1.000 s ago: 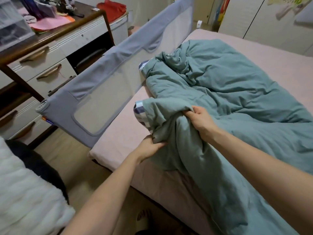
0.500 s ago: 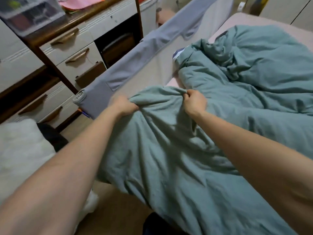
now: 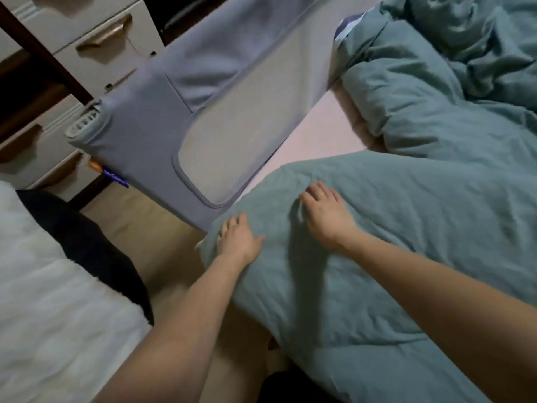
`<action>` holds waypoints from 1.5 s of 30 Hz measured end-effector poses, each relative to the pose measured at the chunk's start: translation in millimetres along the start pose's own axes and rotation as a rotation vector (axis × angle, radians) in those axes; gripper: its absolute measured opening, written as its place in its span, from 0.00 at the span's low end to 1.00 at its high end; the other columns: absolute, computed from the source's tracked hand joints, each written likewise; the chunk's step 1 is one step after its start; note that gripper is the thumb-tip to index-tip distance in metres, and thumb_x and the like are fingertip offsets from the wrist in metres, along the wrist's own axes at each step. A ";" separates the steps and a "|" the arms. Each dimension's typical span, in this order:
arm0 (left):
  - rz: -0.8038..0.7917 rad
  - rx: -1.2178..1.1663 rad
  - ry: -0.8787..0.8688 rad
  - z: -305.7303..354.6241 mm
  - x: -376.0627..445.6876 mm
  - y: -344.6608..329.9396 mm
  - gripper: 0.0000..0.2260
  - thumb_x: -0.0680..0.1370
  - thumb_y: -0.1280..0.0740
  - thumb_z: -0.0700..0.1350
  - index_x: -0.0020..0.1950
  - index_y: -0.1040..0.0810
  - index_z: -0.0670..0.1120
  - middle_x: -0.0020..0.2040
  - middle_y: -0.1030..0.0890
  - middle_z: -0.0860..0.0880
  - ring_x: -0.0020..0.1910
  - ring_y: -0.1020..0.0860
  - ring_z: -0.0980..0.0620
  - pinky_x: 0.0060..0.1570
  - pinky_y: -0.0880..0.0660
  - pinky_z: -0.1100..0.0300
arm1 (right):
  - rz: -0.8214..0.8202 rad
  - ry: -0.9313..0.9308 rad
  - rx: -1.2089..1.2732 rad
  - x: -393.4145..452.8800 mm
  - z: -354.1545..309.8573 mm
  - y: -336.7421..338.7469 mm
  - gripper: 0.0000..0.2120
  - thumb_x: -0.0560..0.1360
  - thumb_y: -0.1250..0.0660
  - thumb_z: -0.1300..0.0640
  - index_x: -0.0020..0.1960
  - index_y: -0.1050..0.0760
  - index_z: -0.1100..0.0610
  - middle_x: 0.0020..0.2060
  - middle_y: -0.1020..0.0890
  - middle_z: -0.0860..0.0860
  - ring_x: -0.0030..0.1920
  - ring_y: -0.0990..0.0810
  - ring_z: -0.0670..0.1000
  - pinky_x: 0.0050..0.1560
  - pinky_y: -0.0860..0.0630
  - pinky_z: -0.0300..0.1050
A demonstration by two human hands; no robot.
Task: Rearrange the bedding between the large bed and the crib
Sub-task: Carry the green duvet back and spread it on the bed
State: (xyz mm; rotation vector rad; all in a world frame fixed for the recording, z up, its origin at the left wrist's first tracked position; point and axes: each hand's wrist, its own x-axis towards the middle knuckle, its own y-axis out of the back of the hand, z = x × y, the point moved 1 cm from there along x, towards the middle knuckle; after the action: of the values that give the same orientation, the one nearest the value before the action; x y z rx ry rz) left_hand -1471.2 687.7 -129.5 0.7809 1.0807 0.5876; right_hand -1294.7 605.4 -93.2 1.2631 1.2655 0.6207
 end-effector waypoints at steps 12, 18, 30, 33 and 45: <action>-0.128 -0.127 -0.217 60.3 99.9 -0.4 0.50 0.66 0.24 0.57 0.78 0.51 0.46 0.75 0.37 0.43 0.74 0.41 0.43 0.73 0.44 0.49 | -0.564 0.002 -0.205 114.2 65.1 12.2 0.30 0.74 0.34 0.58 0.74 0.41 0.54 0.67 0.29 0.57 0.66 0.29 0.57 0.63 0.33 0.49; 0.399 0.159 -0.759 61.0 85.0 -2.7 0.19 0.66 0.44 0.34 0.52 0.25 0.45 0.40 0.23 0.44 0.45 0.25 0.42 0.49 0.33 0.57 | -0.488 -0.018 -0.238 120.2 103.7 19.0 0.22 0.78 0.43 0.42 0.69 0.32 0.49 0.65 0.25 0.53 0.64 0.28 0.56 0.63 0.34 0.48; 0.652 0.481 -0.931 46.6 73.1 40.6 0.24 0.55 0.32 0.35 0.51 0.22 0.45 0.30 0.22 0.51 0.29 0.24 0.47 0.40 0.38 0.56 | -0.488 -0.510 0.928 77.0 135.6 34.2 0.14 0.78 0.43 0.60 0.44 0.20 0.65 0.39 0.17 0.58 0.38 0.18 0.52 0.45 0.21 0.41; 0.579 0.557 -0.818 55.3 68.1 40.0 0.23 0.59 0.34 0.37 0.53 0.22 0.46 0.34 0.19 0.50 0.34 0.21 0.48 0.40 0.39 0.56 | -0.454 -0.533 0.846 71.6 134.7 29.8 0.18 0.78 0.44 0.65 0.33 0.21 0.61 0.30 0.20 0.54 0.30 0.22 0.48 0.39 0.27 0.42; 0.326 0.575 -0.478 68.7 65.0 38.1 0.16 0.73 0.38 0.40 0.60 0.29 0.51 0.51 0.19 0.47 0.55 0.23 0.46 0.54 0.36 0.54 | -0.734 -0.526 0.303 57.0 139.7 11.5 0.23 0.84 0.53 0.49 0.76 0.42 0.56 0.74 0.38 0.52 0.74 0.40 0.52 0.72 0.44 0.46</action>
State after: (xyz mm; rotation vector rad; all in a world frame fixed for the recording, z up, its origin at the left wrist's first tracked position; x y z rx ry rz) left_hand -1385.3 741.2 -116.9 1.5325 0.6758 0.3254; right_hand -1147.3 611.6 -126.8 0.9956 1.2706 -0.4191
